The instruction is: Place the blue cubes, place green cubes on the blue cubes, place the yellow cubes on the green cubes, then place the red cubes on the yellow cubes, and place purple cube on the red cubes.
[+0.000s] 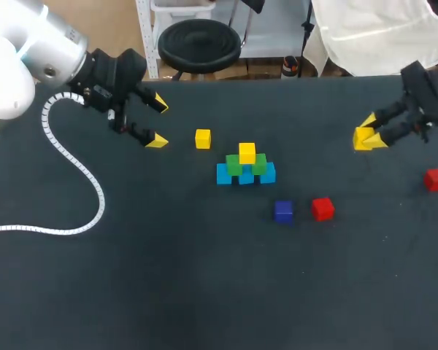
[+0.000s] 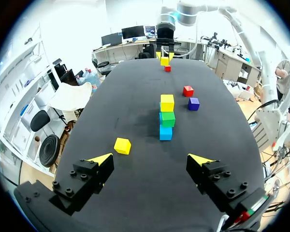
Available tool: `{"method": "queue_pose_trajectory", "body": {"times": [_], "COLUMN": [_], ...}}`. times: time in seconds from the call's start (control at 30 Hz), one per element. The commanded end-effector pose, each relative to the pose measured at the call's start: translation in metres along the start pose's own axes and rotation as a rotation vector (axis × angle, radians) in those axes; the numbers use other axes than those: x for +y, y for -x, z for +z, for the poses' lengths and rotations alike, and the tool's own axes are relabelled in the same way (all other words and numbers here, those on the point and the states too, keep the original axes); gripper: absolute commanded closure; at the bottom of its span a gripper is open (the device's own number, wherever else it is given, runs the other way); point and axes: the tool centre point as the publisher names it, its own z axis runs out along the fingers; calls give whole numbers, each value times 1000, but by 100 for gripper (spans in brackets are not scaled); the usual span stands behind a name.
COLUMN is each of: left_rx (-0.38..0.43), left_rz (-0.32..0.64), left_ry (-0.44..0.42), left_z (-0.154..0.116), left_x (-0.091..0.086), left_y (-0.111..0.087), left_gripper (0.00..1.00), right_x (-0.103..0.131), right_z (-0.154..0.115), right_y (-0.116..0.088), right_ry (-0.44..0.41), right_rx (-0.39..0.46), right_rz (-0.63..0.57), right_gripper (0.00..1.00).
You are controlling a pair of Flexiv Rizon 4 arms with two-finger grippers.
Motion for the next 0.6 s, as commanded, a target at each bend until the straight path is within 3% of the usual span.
{"method": "queue_pose_trajectory", "body": {"times": [0.03,0.5,0.6], "left_rx": [0,0,0], "left_rz": [1,1,1], "left_ry": [-2,-2,-2], "left_z": [0,0,0], "left_x": [1,1,1], "left_y": [0,0,0], "left_gripper": [0,0,0], "right_x": [-4,-4,-5], "right_z": [2,2,26], "right_y": [4,4,31], "right_ry": [5,5,60], "right_rx": [10,10,-7], "right_rz": [2,2,-36], "right_gripper": [100,100,100]}}
